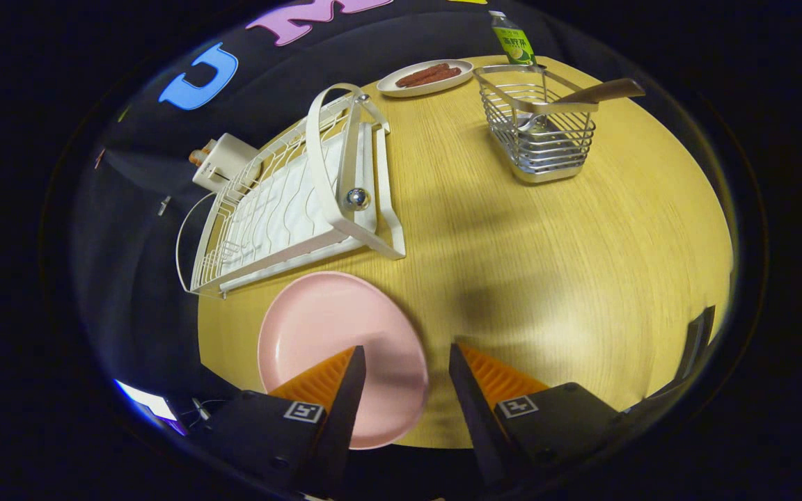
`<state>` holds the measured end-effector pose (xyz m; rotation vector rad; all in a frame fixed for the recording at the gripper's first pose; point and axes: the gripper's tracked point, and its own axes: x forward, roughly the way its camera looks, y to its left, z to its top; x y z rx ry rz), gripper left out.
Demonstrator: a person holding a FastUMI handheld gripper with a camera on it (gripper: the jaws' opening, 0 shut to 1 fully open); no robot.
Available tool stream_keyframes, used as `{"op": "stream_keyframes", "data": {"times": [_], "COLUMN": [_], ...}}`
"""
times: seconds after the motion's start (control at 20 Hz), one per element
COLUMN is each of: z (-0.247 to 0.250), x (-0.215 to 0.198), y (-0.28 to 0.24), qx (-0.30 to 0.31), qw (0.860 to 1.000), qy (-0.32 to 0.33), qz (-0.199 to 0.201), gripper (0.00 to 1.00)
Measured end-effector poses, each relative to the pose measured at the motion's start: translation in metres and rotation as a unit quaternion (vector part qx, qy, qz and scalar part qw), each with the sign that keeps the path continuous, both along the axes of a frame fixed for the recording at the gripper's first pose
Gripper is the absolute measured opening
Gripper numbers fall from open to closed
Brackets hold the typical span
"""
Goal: Take the plate from the dish rack, then take the spoon from the basket and place it into the plate.
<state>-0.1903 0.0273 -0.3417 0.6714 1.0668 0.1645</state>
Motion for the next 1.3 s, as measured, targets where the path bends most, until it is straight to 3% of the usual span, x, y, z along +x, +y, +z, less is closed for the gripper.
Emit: {"op": "stream_keyframes", "data": {"times": [0.05, 0.3, 0.45, 0.6, 0.8, 1.0, 1.2, 1.3], "z": [0.003, 0.078, 0.152, 0.186, 0.158, 0.1, 0.061, 0.049], "x": [0.0, 0.013, 0.051, 0.089, 0.114, 0.113, 0.109, 0.109], "y": [-0.008, -0.039, -0.083, -0.146, -0.206, -0.22, -0.212, -0.209], "qx": [-0.011, -0.015, -0.048, -0.122, -0.169, -0.155, -0.132, -0.133], "qw": [1.0, 0.99, 0.967, 0.943, 0.945, 0.966, 0.977, 0.979], "qy": [-0.012, -0.137, -0.249, -0.307, -0.269, -0.189, -0.144, -0.131], "qz": [0.005, 0.032, 0.008, -0.038, -0.078, -0.089, -0.09, -0.088], "gripper": [0.8, 0.81, 0.8, 0.8, 0.8, 0.8, 0.72, 0.61]}}
